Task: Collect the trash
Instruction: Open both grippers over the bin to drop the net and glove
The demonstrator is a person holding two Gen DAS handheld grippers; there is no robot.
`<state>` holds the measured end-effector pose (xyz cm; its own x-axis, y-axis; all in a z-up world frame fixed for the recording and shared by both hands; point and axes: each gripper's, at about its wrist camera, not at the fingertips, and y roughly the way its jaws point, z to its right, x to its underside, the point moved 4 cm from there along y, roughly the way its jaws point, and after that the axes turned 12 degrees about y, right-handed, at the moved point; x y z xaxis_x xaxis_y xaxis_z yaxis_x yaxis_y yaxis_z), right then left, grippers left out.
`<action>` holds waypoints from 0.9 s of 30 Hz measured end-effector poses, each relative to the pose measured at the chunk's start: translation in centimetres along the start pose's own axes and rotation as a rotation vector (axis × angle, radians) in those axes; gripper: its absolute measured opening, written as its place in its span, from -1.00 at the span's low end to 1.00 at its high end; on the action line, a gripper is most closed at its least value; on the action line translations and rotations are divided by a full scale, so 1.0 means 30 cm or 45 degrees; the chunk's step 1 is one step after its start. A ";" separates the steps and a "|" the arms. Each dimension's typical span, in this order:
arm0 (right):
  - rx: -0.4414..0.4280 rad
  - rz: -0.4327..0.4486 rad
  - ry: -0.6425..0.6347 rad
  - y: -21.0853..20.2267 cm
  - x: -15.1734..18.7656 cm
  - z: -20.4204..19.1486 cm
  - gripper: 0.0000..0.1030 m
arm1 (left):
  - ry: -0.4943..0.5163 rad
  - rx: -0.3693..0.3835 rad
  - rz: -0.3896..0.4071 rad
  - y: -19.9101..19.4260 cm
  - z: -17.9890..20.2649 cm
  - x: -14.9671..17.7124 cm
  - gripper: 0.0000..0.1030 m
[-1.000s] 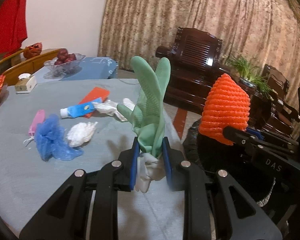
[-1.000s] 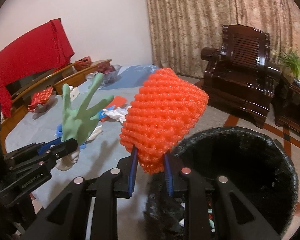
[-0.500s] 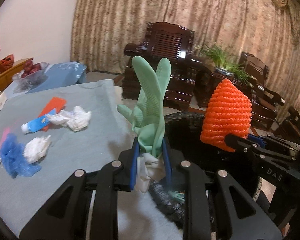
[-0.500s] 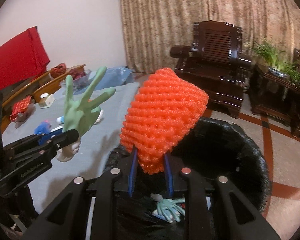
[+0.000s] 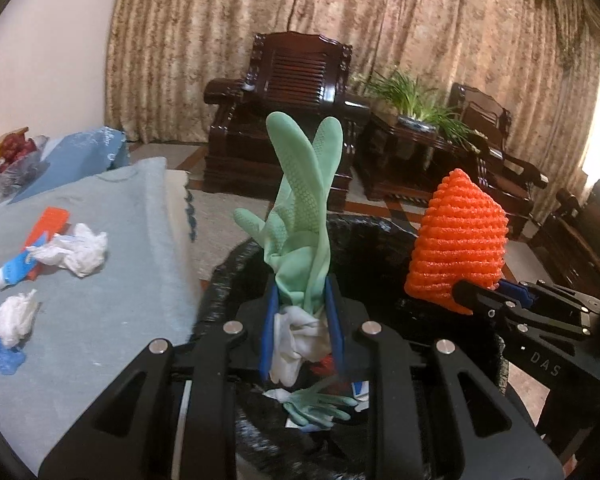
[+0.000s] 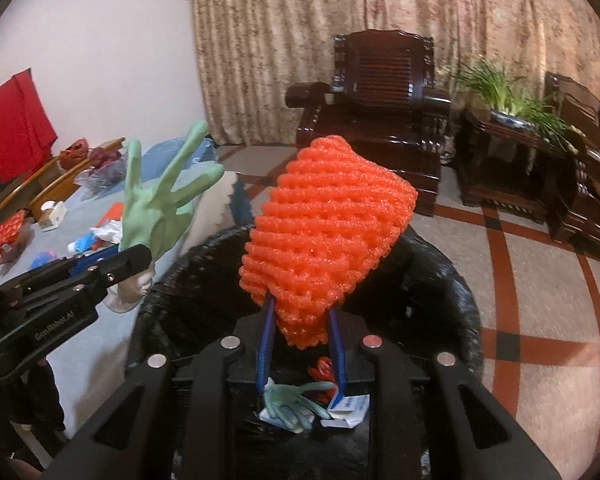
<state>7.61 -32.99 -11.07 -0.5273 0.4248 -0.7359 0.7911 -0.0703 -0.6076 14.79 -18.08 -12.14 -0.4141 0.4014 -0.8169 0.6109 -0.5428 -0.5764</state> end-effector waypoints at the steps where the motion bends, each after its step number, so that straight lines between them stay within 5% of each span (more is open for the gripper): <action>1: 0.014 -0.004 0.007 0.004 0.003 0.016 -0.53 | 0.003 0.015 -0.006 0.014 0.012 0.001 -0.58; 8: 0.088 -0.041 0.040 0.022 0.034 0.101 -0.40 | 0.032 0.064 -0.042 0.079 0.053 0.007 -0.51; 11: 0.114 -0.049 0.045 0.028 0.036 0.125 -0.29 | 0.030 0.080 -0.032 0.088 0.058 0.004 -0.10; 16: 0.168 -0.045 0.063 0.024 0.043 0.145 0.77 | 0.016 0.058 -0.009 0.079 0.038 0.004 0.29; 20: 0.157 -0.013 0.085 0.005 0.041 0.132 0.88 | 0.003 -0.027 0.013 0.023 -0.027 0.016 0.67; 27: 0.034 0.054 0.054 -0.014 0.010 0.017 0.88 | -0.069 -0.180 0.029 -0.104 -0.203 0.051 0.75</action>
<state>6.97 -33.30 -11.19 -0.4797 0.4588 -0.7480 0.8034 -0.1131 -0.5846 16.36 -11.29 -11.47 -0.4325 0.3479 -0.8318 0.7080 -0.4403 -0.5522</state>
